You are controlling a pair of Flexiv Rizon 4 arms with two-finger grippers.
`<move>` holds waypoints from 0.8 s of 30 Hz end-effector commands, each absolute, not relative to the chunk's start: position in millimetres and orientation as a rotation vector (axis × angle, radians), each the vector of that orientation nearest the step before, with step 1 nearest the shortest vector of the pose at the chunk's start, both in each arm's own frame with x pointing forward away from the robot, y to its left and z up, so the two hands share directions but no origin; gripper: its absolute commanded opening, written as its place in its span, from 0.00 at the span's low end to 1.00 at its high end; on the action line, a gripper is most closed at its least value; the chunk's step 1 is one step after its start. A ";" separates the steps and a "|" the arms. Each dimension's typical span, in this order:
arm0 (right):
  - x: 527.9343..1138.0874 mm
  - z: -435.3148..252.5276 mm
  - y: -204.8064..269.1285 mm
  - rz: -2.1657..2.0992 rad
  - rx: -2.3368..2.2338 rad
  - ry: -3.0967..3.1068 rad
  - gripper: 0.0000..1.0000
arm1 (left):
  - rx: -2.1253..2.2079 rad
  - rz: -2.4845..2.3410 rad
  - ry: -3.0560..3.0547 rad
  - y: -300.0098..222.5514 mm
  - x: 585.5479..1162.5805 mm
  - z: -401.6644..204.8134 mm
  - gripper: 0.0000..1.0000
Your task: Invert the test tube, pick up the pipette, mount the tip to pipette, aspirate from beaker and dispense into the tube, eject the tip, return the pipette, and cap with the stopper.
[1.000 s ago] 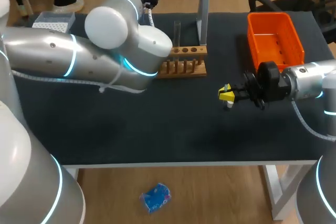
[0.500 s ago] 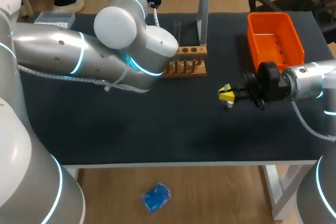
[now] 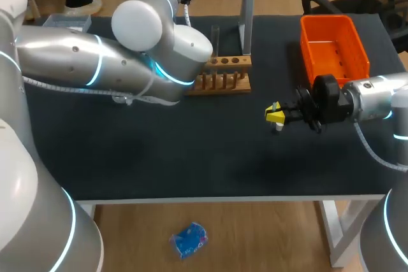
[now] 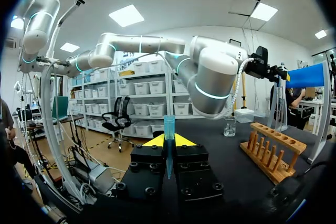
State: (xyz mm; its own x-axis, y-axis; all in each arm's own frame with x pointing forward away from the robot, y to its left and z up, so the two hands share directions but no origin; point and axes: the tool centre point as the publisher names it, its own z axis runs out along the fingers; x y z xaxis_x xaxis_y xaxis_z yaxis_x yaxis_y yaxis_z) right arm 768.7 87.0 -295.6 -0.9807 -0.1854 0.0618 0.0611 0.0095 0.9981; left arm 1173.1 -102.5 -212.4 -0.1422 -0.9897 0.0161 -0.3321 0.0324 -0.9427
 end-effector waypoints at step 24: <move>768.9 -296.0 86.4 -2.090 0.134 -2.098 0.00 | -1.414 -1.088 1.530 -98.6 1189.8 -221.0 0.47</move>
State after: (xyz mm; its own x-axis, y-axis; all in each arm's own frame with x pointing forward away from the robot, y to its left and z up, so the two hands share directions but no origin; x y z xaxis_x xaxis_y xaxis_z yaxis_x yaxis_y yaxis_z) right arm 768.7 87.0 -295.6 -0.9807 -0.1855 0.0618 0.0611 0.0095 0.9981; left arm 1186.9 -95.3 -218.3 -0.0936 -0.9955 0.0118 -0.3406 0.0209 -0.9400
